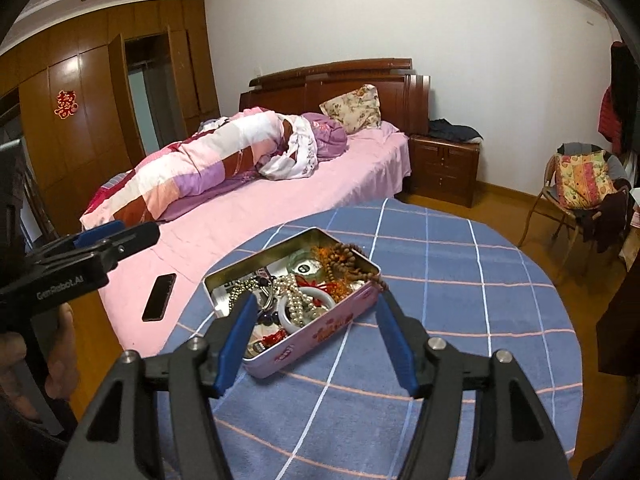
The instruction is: Organize jewelry
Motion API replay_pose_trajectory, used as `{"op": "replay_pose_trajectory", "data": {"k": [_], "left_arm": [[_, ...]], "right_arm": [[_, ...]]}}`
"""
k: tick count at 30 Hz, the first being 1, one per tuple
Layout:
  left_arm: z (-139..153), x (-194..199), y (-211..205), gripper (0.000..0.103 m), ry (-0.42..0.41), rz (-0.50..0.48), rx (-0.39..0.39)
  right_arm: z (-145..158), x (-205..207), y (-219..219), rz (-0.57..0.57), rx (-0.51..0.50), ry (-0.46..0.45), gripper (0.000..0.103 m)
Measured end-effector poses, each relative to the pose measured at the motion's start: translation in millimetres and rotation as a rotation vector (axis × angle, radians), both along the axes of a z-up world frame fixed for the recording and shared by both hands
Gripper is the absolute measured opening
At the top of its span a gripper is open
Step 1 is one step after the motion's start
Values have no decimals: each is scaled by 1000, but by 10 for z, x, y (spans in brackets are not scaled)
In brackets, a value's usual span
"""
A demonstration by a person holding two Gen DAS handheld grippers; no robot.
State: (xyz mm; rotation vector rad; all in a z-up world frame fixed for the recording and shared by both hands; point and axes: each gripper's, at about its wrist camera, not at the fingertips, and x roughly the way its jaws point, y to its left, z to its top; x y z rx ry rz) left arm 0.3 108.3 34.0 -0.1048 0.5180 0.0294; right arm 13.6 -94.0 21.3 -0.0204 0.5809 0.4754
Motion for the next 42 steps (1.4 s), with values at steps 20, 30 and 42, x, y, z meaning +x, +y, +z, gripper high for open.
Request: {"op": "replay_pose_trajectory", "data": {"k": [20,30,42], "left_arm": [[-6,-30,-35,76,5,-8,-11],[-11,-28,-26,76,6,-10,-14],[-9,-16,-23,76,12,-14,-12]], "right_arm": [[-13,-43,10,5,15,7,68],[-21,-51,10,4,23,10,69],[-15,-52,4,5,28,14,71]]}}
